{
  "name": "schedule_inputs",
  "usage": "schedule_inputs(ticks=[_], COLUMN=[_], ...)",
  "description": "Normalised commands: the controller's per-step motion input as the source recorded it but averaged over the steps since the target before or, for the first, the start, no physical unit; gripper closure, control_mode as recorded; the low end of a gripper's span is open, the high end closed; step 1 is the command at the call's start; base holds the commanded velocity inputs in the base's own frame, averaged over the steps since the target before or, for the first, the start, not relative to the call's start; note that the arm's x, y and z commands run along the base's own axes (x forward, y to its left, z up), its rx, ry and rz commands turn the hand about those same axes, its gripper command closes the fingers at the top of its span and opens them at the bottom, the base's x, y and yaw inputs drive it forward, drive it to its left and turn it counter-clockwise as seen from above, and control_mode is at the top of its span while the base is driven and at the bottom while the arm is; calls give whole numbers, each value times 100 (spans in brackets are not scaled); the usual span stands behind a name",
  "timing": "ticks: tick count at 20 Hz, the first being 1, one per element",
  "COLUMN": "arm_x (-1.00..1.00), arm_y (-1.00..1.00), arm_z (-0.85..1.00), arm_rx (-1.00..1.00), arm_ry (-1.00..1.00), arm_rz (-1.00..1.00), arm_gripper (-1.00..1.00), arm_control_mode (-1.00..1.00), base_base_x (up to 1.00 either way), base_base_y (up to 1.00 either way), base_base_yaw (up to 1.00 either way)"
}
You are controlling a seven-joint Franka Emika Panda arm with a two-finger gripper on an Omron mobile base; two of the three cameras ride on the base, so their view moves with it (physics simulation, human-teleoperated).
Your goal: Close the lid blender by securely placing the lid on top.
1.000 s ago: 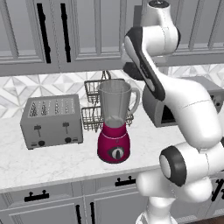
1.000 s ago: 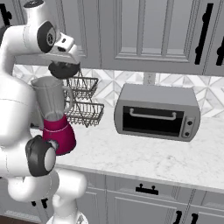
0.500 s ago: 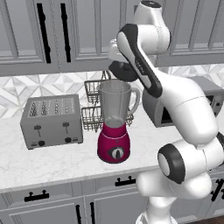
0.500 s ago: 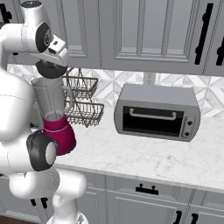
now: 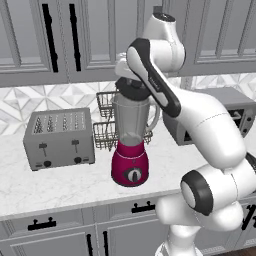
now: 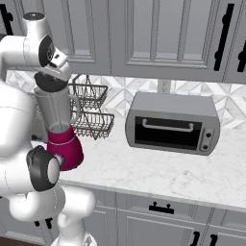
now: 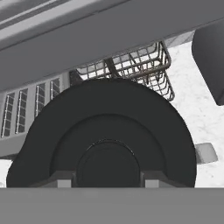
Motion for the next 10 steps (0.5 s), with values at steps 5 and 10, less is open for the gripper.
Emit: schedule_inputs(ticks=[5,10], arm_x=[-1,0], arm_y=[20,14], arm_z=[-3,-1], arm_rx=[0,0], arm_ry=[23,14], arm_rz=[4,5], arm_gripper=[100,100], arm_control_mode=[-100,-100], base_base_x=[0,0], base_base_y=[0,0], base_base_yaw=[0,0])
